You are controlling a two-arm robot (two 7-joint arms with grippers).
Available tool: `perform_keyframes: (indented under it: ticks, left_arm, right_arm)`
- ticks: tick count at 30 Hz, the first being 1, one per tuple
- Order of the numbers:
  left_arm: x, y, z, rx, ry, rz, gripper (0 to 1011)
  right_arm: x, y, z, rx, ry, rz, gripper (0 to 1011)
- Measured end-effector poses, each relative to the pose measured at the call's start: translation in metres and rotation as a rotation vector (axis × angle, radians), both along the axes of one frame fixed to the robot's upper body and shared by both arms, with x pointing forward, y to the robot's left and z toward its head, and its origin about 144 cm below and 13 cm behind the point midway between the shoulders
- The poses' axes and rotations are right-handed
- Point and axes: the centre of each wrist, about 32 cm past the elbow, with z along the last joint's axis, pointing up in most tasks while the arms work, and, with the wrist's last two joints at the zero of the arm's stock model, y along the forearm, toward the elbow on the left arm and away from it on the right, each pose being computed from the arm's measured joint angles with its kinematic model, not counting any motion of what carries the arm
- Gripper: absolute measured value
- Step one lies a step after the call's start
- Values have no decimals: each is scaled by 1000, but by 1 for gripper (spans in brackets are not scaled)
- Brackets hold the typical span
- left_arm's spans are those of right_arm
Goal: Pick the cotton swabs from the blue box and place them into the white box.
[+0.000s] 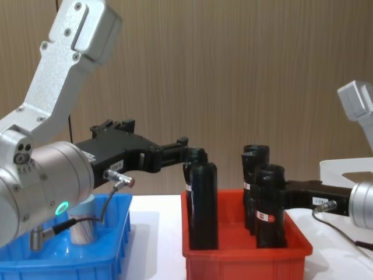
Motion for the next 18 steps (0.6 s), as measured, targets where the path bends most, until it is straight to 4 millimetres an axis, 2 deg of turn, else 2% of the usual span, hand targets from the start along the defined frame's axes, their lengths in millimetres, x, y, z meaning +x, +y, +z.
perform_keyframes:
  ticks: [7,18]
  left_arm:
    - [0,0,0,0,0,0,1003]
    - [0,0,0,0,0,0,1003]
  right_arm:
    - [-4,1,7,-1,-20,-1,447]
    - [-13,-5,33,12,-105,-43,388]
